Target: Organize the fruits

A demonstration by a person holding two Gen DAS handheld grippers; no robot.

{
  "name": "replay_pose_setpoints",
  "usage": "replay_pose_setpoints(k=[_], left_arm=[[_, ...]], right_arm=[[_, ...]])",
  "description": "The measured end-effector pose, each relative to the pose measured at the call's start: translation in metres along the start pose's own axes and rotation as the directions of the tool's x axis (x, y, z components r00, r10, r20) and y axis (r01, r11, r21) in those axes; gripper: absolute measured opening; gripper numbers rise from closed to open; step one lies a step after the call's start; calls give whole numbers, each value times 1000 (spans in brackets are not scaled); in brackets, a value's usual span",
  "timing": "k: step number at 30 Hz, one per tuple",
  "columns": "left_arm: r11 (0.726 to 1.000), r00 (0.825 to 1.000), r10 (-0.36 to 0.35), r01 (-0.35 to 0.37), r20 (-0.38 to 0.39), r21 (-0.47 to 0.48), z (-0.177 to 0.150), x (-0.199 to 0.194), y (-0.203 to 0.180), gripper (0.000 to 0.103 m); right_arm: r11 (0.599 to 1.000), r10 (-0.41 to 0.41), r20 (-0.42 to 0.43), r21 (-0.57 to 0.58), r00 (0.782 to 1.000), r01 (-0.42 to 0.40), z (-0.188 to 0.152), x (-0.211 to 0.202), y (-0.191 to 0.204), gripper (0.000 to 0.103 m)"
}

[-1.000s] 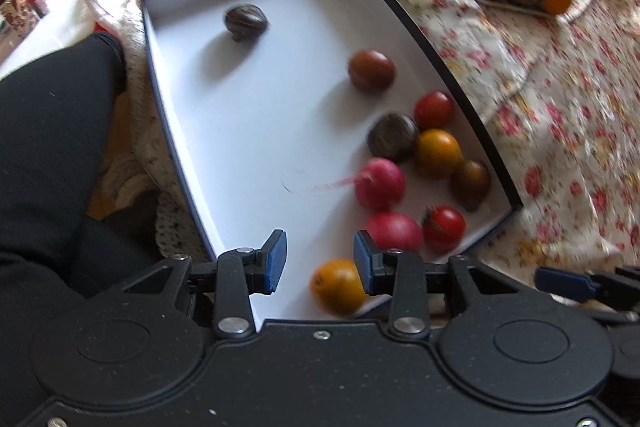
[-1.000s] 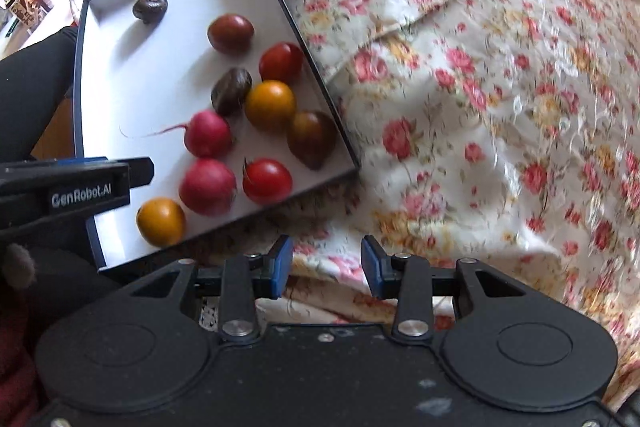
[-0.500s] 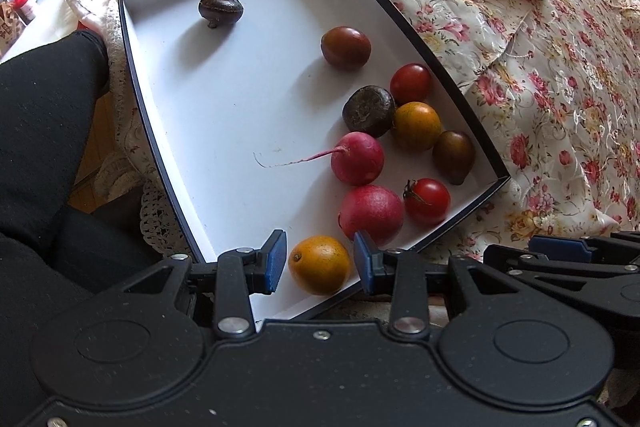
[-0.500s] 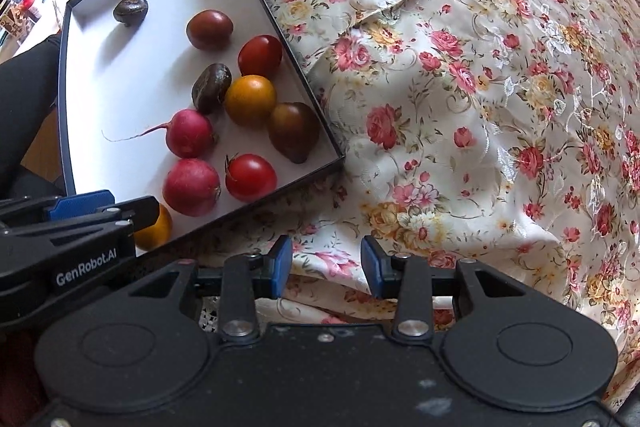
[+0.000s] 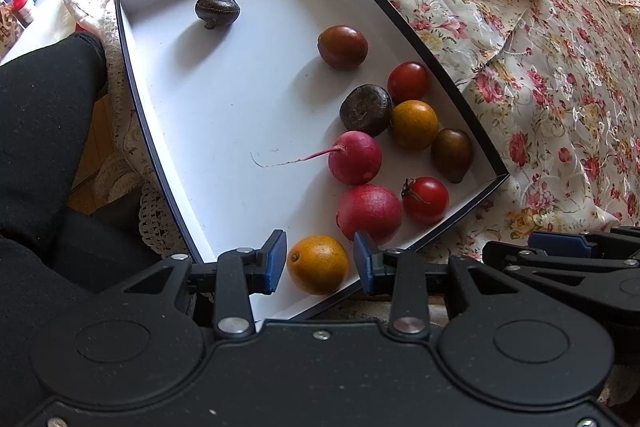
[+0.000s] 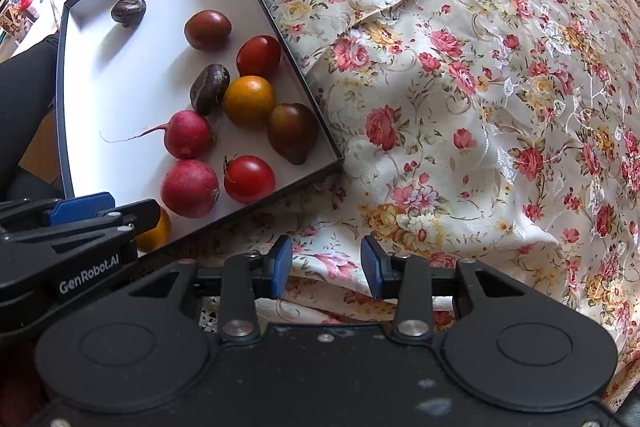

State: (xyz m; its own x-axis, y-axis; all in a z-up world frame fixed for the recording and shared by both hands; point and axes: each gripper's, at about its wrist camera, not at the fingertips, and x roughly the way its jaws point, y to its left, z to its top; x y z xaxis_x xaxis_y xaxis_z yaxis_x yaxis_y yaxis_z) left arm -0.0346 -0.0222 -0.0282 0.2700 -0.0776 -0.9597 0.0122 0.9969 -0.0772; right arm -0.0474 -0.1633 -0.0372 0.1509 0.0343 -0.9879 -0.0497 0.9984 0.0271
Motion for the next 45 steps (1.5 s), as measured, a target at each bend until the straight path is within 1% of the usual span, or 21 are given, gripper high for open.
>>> replay_pose_setpoints(k=[45], left_arm=[[1000,1000,6,-6,8,9,-1,-1,-2,45]], right_arm=[[1000,6,-9,-11,1000,-6,-1,2,0,41]])
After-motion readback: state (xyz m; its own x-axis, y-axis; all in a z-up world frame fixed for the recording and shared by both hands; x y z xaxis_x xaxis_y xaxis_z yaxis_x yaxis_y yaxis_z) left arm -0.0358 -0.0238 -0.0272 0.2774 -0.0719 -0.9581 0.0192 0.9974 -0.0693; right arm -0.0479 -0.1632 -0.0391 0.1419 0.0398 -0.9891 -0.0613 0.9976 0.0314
